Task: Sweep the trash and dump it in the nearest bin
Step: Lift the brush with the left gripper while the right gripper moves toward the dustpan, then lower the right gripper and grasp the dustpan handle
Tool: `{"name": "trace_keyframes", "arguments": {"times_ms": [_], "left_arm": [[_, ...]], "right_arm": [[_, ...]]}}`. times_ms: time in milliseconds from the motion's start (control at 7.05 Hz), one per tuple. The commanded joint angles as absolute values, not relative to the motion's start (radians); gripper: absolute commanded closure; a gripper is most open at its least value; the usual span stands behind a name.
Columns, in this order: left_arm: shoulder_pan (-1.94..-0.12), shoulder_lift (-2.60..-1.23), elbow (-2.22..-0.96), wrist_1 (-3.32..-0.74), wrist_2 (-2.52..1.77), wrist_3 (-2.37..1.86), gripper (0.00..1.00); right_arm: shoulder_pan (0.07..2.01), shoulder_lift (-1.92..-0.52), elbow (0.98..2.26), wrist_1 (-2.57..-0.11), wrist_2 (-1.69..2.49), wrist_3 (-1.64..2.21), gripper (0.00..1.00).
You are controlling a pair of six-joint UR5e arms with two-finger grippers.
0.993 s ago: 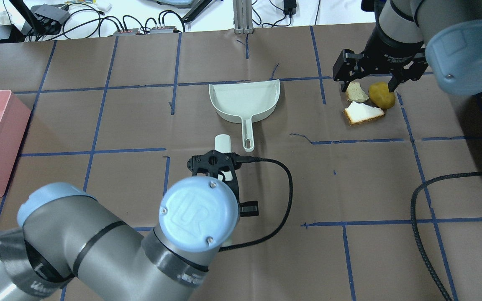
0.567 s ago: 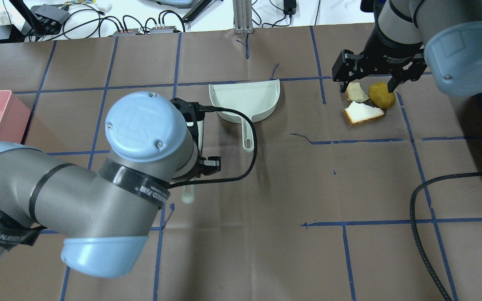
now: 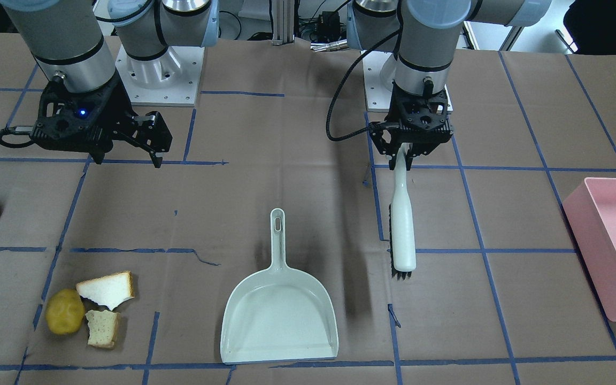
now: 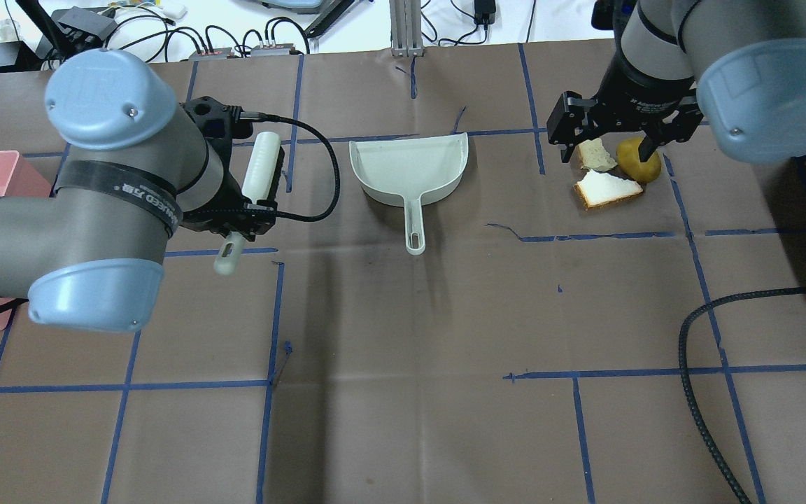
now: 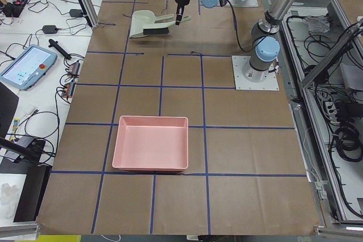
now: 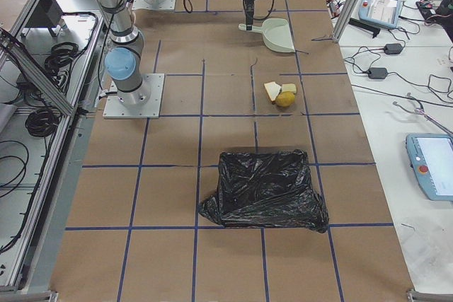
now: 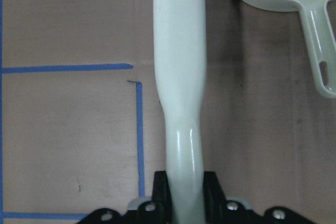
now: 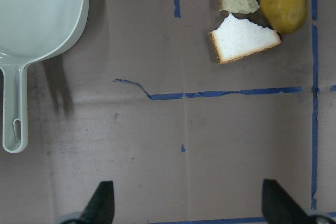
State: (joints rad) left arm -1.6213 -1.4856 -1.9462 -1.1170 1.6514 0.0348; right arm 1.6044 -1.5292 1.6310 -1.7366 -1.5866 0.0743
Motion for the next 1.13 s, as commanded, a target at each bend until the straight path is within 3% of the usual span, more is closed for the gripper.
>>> {"name": "trace_keyframes", "arguments": {"times_ms": [0, 709, 993], "left_arm": [[-1.534, -1.491, -1.940, -1.115, 1.617, 0.147, 1.00], [-1.522, -1.491, -1.957, -1.121, 1.615, 0.152, 1.00], [-1.522, -1.503, -1.959, -1.121, 1.617, 0.152, 1.00]], "right_arm": [[1.684, -1.459, 1.602, -1.773, -1.592, 0.087, 0.00], [1.885, -1.191, 1.386, -1.819, -1.594, 0.234, 0.00], [1.907, -1.128, 1.384, -1.873, -1.592, 0.279, 0.00]]}}
